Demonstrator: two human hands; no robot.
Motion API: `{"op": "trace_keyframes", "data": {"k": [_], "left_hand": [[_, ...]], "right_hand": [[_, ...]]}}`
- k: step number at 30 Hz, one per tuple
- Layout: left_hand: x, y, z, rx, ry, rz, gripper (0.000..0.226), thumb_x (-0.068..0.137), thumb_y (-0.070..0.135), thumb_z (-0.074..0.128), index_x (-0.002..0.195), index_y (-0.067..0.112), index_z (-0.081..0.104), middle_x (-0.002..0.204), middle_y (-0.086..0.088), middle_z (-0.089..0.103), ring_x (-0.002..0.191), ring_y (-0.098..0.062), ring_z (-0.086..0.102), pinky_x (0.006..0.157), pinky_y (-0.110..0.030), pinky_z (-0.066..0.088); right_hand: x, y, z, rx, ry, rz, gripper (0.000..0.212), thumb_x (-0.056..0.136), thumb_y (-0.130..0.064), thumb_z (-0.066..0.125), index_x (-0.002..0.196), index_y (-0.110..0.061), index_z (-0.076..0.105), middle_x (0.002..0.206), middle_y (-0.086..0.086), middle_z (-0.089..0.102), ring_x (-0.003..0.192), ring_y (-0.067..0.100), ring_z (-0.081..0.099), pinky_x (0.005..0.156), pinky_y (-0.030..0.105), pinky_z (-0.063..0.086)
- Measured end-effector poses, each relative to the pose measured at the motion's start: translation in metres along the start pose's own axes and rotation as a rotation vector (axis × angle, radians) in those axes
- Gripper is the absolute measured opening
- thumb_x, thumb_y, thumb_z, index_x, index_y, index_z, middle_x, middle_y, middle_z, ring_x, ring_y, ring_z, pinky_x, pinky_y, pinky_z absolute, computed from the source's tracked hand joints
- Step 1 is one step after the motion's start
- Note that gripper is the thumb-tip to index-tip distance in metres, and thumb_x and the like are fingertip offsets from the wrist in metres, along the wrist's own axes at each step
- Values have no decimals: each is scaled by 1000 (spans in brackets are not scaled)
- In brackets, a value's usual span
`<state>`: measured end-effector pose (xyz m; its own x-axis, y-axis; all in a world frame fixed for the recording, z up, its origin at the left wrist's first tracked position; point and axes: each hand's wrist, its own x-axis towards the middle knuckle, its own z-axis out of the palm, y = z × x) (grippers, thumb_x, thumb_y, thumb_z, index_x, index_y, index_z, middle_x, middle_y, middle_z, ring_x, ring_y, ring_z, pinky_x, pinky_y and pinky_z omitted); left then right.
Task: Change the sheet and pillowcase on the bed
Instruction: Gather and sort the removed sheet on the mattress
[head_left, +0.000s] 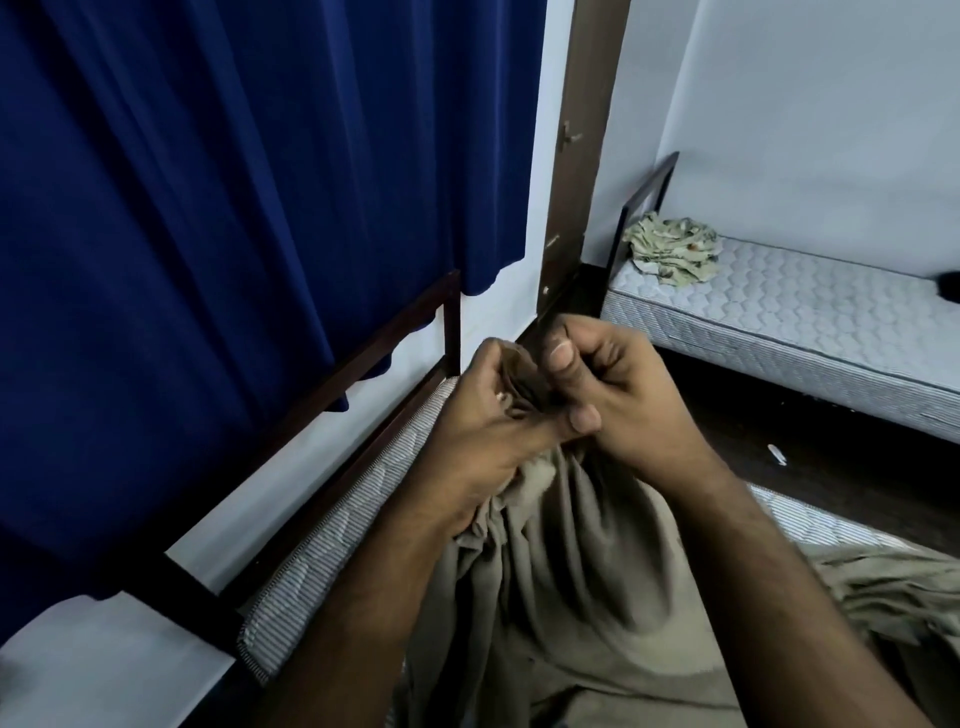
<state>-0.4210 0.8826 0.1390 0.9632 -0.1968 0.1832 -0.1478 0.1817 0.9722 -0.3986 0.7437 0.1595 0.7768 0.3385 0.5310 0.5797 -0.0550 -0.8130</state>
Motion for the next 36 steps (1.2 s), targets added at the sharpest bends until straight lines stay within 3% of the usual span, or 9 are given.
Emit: {"op": "trace_keyframes", "data": {"k": [4,6,8,13,18,24,28,31,36], "left_hand": [[0,-5,2,315,-239,22,55,71,22,88,118,8,62,113,-9,72,112,-24,68,99,-50,52],[-1,-5,3,452,-159,44,19,75,22,86,86,24,71,84,4,75,85,-11,71,80,-40,57],[-3,-4,1,537,-13,131,26,81,18,78,62,30,64,59,11,63,62,4,56,60,-27,47],[-2,-9,-11,771,202,275,18,84,36,61,77,19,61,64,3,61,61,-13,60,56,-40,50],[-6,9,-18,279,209,198,47,92,25,70,55,21,41,55,-1,34,54,-16,33,56,-29,31],[-3,12,-12,-431,206,-43,9,71,16,71,71,14,63,73,-6,54,71,-19,55,74,-30,48],[-1,12,-13,-623,141,-185,10,69,18,79,70,19,68,78,-4,66,77,-20,64,95,-42,50],[1,13,-19,-433,221,-103,27,76,29,81,62,22,59,66,-1,55,63,-15,58,71,-32,51],[3,12,-32,-191,240,62,70,76,49,83,69,3,31,72,-9,33,67,-22,34,66,-34,36]], "right_hand": [[4,-13,7,46,39,-51,54,96,-54,43,71,-6,45,61,4,40,56,11,37,53,23,32],[7,-12,6,-10,68,-77,60,95,-60,40,71,-5,45,63,11,38,58,14,36,55,24,31],[8,-10,4,-58,60,-84,50,96,-60,42,71,-17,47,63,0,41,59,9,38,57,23,33],[7,11,-9,-444,-97,-59,22,88,-48,63,87,-27,58,72,-5,60,66,20,57,62,42,48],[-6,48,-37,-679,-13,34,53,84,-70,54,71,-20,46,57,-2,50,54,13,50,54,41,45],[-14,80,-50,-883,129,218,60,81,-76,46,61,-20,41,54,-7,50,50,6,47,48,30,33],[-7,74,-45,-301,-56,209,31,83,-46,72,78,-22,54,66,-5,51,62,8,44,56,25,37],[-10,61,-49,53,-88,188,21,84,-18,75,88,-16,54,72,1,46,65,10,41,57,15,36],[-17,60,-66,441,51,178,32,76,-30,87,82,-20,57,77,7,40,67,17,30,62,37,16]]}}
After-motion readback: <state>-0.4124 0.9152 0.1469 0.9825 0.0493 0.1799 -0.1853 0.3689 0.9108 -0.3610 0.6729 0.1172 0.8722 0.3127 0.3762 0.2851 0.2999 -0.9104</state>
